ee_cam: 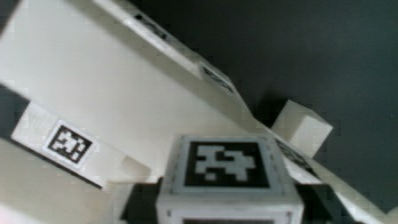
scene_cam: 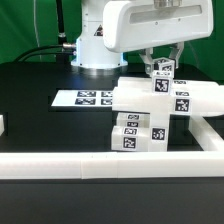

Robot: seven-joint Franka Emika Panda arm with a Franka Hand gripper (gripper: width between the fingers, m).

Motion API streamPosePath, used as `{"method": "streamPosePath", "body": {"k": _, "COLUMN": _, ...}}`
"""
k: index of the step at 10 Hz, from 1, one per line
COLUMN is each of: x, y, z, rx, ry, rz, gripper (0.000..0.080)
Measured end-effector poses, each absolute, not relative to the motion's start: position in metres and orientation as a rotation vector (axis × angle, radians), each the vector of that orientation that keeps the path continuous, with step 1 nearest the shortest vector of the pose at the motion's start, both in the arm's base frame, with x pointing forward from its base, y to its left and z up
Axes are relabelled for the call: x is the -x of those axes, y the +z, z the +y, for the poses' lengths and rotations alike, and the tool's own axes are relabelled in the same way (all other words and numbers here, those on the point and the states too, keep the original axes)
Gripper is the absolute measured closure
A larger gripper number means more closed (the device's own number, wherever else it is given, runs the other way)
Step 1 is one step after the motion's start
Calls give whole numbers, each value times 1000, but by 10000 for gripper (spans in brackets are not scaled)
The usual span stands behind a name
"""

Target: Assemble chair

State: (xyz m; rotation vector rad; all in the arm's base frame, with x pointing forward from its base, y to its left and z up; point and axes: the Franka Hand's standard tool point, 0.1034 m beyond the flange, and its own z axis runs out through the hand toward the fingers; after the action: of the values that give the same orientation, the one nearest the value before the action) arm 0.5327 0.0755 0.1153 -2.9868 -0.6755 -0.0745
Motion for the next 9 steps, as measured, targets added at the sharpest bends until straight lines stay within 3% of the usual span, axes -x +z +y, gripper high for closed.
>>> {"method": "streamPosePath", "body": {"k": 4, "x": -533, "y": 116, "z": 76, "rx": 3027, "ry": -69, "rz": -439, "gripper": 517}}
{"method": "streamPosePath", "body": {"k": 9, "x": -521, "y": 115, "z": 78, "rx": 3018, "ry": -93, "rz": 378, "gripper": 517}}
